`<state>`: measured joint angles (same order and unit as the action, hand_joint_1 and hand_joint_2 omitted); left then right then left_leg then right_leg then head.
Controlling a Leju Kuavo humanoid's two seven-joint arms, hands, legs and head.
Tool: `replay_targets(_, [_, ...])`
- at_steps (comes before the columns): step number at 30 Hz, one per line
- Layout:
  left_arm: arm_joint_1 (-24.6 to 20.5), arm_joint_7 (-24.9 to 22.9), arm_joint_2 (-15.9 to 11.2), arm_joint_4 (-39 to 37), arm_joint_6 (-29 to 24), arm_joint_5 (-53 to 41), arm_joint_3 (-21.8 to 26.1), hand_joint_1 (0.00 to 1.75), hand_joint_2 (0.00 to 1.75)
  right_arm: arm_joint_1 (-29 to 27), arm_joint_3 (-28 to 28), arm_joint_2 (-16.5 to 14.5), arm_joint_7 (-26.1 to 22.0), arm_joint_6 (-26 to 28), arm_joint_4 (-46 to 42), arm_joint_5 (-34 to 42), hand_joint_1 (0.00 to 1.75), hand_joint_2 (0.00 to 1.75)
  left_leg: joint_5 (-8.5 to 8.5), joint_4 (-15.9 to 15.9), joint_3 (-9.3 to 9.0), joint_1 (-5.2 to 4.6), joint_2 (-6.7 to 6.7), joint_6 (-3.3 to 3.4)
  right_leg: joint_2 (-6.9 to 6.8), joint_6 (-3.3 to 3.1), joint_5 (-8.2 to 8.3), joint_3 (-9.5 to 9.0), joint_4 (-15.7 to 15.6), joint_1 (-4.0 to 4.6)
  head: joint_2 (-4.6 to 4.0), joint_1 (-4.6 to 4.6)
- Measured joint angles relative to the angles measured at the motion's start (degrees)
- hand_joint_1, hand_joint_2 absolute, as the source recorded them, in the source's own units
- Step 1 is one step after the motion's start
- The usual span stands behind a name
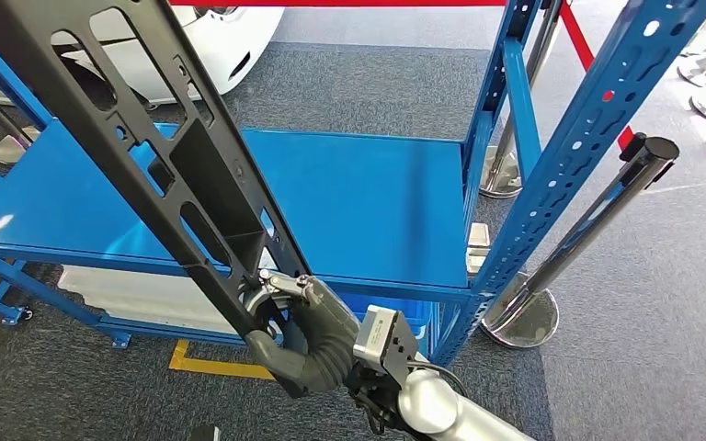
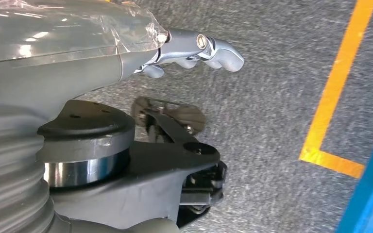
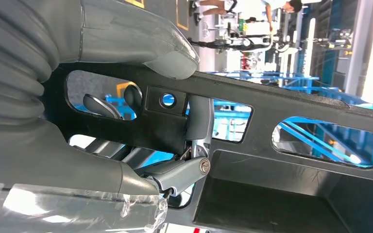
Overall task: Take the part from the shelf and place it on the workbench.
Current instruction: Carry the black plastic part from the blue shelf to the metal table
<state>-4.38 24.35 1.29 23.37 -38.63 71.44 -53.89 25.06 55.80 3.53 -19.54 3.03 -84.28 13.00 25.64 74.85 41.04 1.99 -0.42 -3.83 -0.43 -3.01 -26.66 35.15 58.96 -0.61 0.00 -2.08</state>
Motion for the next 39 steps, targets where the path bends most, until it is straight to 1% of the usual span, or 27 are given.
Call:
replay_targets(1, [0.0,0.0,0.0,0.0,0.0,0.0,-0.1,0.0,1.75,-0.1,0.0,0.1,0.0,0.0,0.0,0.0,1.75,1.75,-1.31,-2.5,-2.47,-0.06,0.0,0.18,-0.04,0.1,0.44,0.59,0.1,0.07,0.0,0.11])
replay_targets(3, [-0.2,0.0,0.0,0.0,0.2,0.0,-0.3,0.0,1.75,-0.1,-0.1,0.1,0.0,0.1,0.0,0.0,1.75,1.75,-2.74,-10.9,-8.55,-0.3,0.01,0.64,-0.09,0.51,1.18,1.47,0.2,0.18,0.0,0.41])
replay_targets(4, [-0.3,0.0,0.0,0.0,0.3,0.0,-0.4,0.0,1.75,-0.1,-0.2,0.2,0.0,0.2,0.0,0.0,1.75,1.75,-2.87,-14.1,-10.58,-0.47,-0.01,0.89,-0.13,0.85,1.57,1.71,0.3,0.23,0.0,0.48])
replay_targets(5, [-0.4,0.0,0.0,0.0,0.5,0.0,-0.5,0.0,1.75,-0.1,-0.3,0.2,0.0,0.2,0.0,0.0,1.75,1.75,-2.66,-16.1,-11.62,-0.66,-0.03,1.12,-0.18,1.24,1.95,1.85,0.3,0.25,0.0,0.5])
replay_targets(7, [-0.4,0.0,0.0,0.0,0.8,0.1,-0.7,0.0,1.75,-0.2,-0.4,0.3,0.1,0.3,0.0,0.0,1.75,1.75,-3.05,-16.8,-11.38,-0.94,-0.07,1.74,-0.25,2.09,2.78,1.98,0.2,0.2,0.0,0.19])
replay_targets(9, [-0.4,0.0,0.0,0.0,1.0,0.2,-0.7,0.0,1.75,-0.4,-0.5,0.4,0.1,0.3,0.0,0.0,1.75,1.75,-4.07,-17.2,-10.66,-0.84,0.11,2.58,0.05,2.78,2.0,2.67,0.9,0.04,0.0,-0.21])
replay_targets(10, [-0.5,0.0,0.0,0.0,1.2,0.2,-0.8,0.0,1.75,-0.5,-0.6,0.6,0.1,0.3,0.0,0.1,1.75,1.75,-4.7,-17.4,-10.11,-0.76,0.2,3.08,0.22,3.04,0.28,3.39,2.4,0.03,0.0,-0.65])
replay_targets(11, [-0.5,0.0,0.0,0.0,1.3,0.2,-0.8,0.0,1.75,-0.5,-0.6,0.7,0.1,0.3,0.1,0.1,1.75,1.75,-5.37,-17.5,-9.42,-0.77,0.28,3.47,0.37,3.23,-2.4,4.4,5.2,-0.03,0.0,-1.26])
replay_targets(13, [-0.5,0.0,0.0,-0.1,1.8,0.1,-1.0,0.0,1.75,-0.6,-0.7,0.9,0.0,0.4,0.2,0.2,1.75,1.75,-6.52,-17.4,-7.84,-1.02,0.29,3.98,0.38,3.46,-7.41,6.39,12.4,0.0,0.0,-2.5])
replay_targets(14, [-0.5,0.0,0.0,-0.1,2.1,0.1,-1.0,0.0,1.75,-0.6,-0.7,1.0,0.0,0.4,0.3,0.3,1.75,1.75,-7.11,-17.3,-6.99,-1.16,0.28,4.03,0.38,3.48,-8.43,6.7,15.1,0.0,0.0,-2.98])
replay_targets(15, [-0.5,0.0,0.0,-0.1,2.4,0.0,-1.0,0.0,1.75,-0.7,-0.8,1.1,-0.1,0.5,0.4,0.3,1.75,1.75,-7.62,-17.2,-6.21,-1.3,0.27,4.05,0.38,3.37,-8.16,6.12,15.9,0.02,0.0,-3.31])
replay_targets(16, [-0.6,0.0,0.0,-0.2,2.6,-0.1,-1.0,0.0,1.75,-0.7,-0.9,1.1,-0.2,0.5,0.5,0.4,1.75,1.75,-8.08,-17.0,-5.48,-1.47,0.24,4.03,0.39,3.11,-6.93,4.39,14.4,0.1,0.0,-3.65])
replay_targets(17, [-0.7,0.0,0.0,-0.2,2.8,-0.2,-1.1,0.0,1.75,-0.8,-1.1,1.2,-0.3,0.6,0.6,0.4,1.75,1.75,-8.54,-16.9,-4.8,-1.65,0.2,4.01,0.42,2.63,-5.41,1.69,11.1,0.24,0.0,-4.01])
replay_targets(19, [-1.0,-0.1,0.2,-0.3,3.0,-0.4,-1.1,0.0,1.75,-0.7,-1.5,1.2,-0.4,0.8,0.6,0.4,1.75,1.75,-9.35,-16.6,-3.95,-1.85,0.14,3.74,0.46,1.35,-4.32,-3.81,2.9,0.7,0.0,-4.25])
replay_targets(21, [-1.2,-0.1,0.3,-0.4,3.1,-0.6,-1.2,0.0,1.75,-0.7,-1.7,1.3,-0.6,0.9,0.6,0.5,1.75,1.75,-10.22,-16.7,-3.67,-1.63,0.14,3.11,0.53,0.55,-4.49,-5.93,-1.1,1.2,0.0,-4.29])
replay_targets(23, [-1.3,-0.1,0.4,-0.5,3.1,-0.6,-1.3,0.0,1.75,-0.8,-1.9,1.3,-0.7,0.9,0.7,0.6,1.75,1.75,-11.1,-17.1,-3.56,-1.49,0.09,2.39,0.55,0.12,-3.34,-5.72,-1.9,1.22,0.0,-4.96])
replay_targets(24, [-1.4,-0.2,0.4,-0.6,3.2,-0.6,-1.4,0.0,1.75,-0.8,-2.1,1.3,-0.7,0.9,0.7,0.6,1.75,1.75,-10.65,-16.8,-3.27,-1.51,0.05,2.07,0.42,-0.19,-2.59,-5.46,-2.4,1.01,0.0,-5.33])
replay_targets(26, [-1.5,-0.2,0.4,-0.7,3.2,-0.6,-1.5,0.0,1.75,-0.8,-2.2,1.3,-0.7,0.9,0.7,0.6,1.75,1.75,-6.79,-13.5,-2.02,-1.46,0.01,1.54,0.07,-0.65,-0.97,-4.5,-3.2,0.44,0.0,-5.07])
replay_targets(28, [-1.5,-0.2,0.4,-0.9,3.2,-0.6,-1.6,0.0,1.75,-0.8,-2.3,1.3,-0.7,0.9,0.8,0.6,1.75,1.75,-0.93,-6.2,-0.3,-1.04,0.05,0.85,-0.16,-0.76,0.33,-2.89,-3.2,0.4,0.0,-4.16])
replay_targets(29, [-1.5,-0.2,0.4,-1.0,3.2,-0.6,-1.6,0.0,1.75,-0.9,-2.4,1.3,-0.7,0.9,0.9,0.6,1.75,1.75,0.7,-2.8,0.19,-0.83,0.06,0.49,-0.22,-0.67,0.9,-2.04,-3.0,0.37,0.0,-3.78])
replay_targets(30, [-1.5,-0.2,0.4,-1.1,3.2,-0.6,-1.7,0.0,1.75,-0.9,-2.4,1.3,-0.7,0.9,0.9,0.7,1.75,1.75,1.07,-0.5,0.06,-0.6,0.08,0.14,-0.28,-0.53,1.48,-1.12,-2.9,0.31,0.0,-3.49])
replay_targets(31, [-1.6,-0.2,0.4,-1.1,3.2,-0.6,-1.8,0.0,1.75,-1.0,-2.4,1.3,-0.7,0.9,1.0,0.7,1.75,1.75,-0.01,-0.5,-1.11,-0.37,0.09,-0.19,-0.32,-0.28,1.99,-0.17,-2.6,0.19,0.0,-3.29])
replay_targets(33, [-1.7,-0.2,0.4,-1.3,3.3,-0.6,-2.0,0.0,1.75,-1.0,-2.4,1.3,-0.8,0.9,1.1,0.7,1.75,1.75,-2.93,-6.0,-6.13,0.2,0.11,-0.84,-0.34,0.45,2.81,1.7,-1.6,-0.1,0.0,-3.04])
replay_targets(34, [-1.9,-0.2,0.4,-1.3,3.4,-0.7,-2.1,0.0,1.75,-1.0,-2.5,1.3,-0.8,0.9,1.2,0.7,1.75,1.75,-3.13,-10.4,-9.15,0.29,0.07,-1.04,-0.33,0.87,3.11,2.59,-1.0,-0.1,0.0,-2.8])
replay_targets(35, [-2.1,-0.2,0.4,-1.4,3.5,-0.7,-2.1,0.0,1.75,-1.1,-2.6,1.2,-0.9,1.0,1.2,0.7,1.75,1.75,-2.76,-13.6,-11.15,0.29,-0.07,-0.83,-0.32,1.29,3.39,3.19,-0.4,-0.06,0.0,-2.7])
replay_targets(37, [-2.3,-0.4,0.4,-1.5,3.9,-0.8,-2.3,0.0,1.75,-1.1,-2.9,1.2,-1.0,1.0,1.4,0.7,1.75,1.75,-1.59,-16.5,-12.3,-0.06,-0.32,0.24,-0.27,2.13,4.01,3.79,0.1,0.06,0.0,-2.77])
replay_targets(39, [-2.4,-0.5,0.4,-1.7,4.1,-0.9,-2.4,0.0,1.75,-1.3,-3.0,1.2,-1.1,1.1,1.6,0.7,1.75,1.75,-2.12,-16.4,-11.47,-0.18,-0.25,1.67,-0.17,2.92,4.32,4.03,0.3,-0.24,0.0,-3.15])
